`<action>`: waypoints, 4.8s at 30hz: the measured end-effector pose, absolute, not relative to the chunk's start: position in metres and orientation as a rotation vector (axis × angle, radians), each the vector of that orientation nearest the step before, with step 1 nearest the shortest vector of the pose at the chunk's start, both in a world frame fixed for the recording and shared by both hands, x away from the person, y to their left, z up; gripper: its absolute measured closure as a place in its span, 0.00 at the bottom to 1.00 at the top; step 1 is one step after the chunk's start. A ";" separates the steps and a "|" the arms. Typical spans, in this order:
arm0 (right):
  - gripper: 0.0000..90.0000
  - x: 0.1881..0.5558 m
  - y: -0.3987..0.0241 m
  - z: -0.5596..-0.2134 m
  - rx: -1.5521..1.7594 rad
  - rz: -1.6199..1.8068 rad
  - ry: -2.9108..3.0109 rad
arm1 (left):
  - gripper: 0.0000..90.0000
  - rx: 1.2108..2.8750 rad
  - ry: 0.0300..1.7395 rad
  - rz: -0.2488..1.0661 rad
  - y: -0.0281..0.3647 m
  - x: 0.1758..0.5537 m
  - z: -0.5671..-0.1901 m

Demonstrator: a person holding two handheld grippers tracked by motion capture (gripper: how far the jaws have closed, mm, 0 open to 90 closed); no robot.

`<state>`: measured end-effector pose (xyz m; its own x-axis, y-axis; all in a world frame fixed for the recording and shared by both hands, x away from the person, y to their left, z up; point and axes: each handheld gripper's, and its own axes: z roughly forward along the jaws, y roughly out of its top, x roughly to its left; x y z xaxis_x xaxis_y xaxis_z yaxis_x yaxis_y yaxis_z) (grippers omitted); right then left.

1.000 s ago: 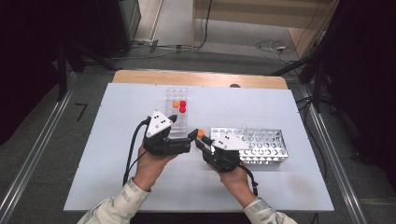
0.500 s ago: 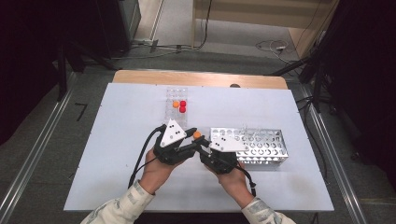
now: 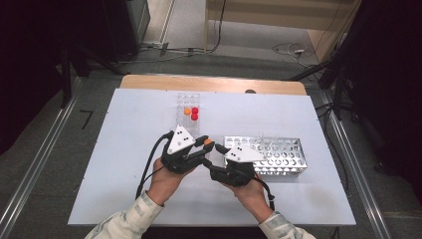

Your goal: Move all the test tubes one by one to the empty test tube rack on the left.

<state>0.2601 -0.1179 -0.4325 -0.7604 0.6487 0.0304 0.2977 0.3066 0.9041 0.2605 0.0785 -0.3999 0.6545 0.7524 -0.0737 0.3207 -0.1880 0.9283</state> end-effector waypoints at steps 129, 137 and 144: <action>0.65 0.304 -0.254 -0.458 1.299 1.123 1.834 | 0.22 1.664 1.115 0.626 0.117 0.289 -0.408; 0.74 0.309 -0.252 -0.459 1.340 1.090 1.854 | 0.22 1.672 1.112 0.622 0.116 0.289 -0.409; 0.80 0.310 -0.251 -0.458 1.362 1.052 1.843 | 0.22 1.674 1.110 0.618 0.115 0.288 -0.409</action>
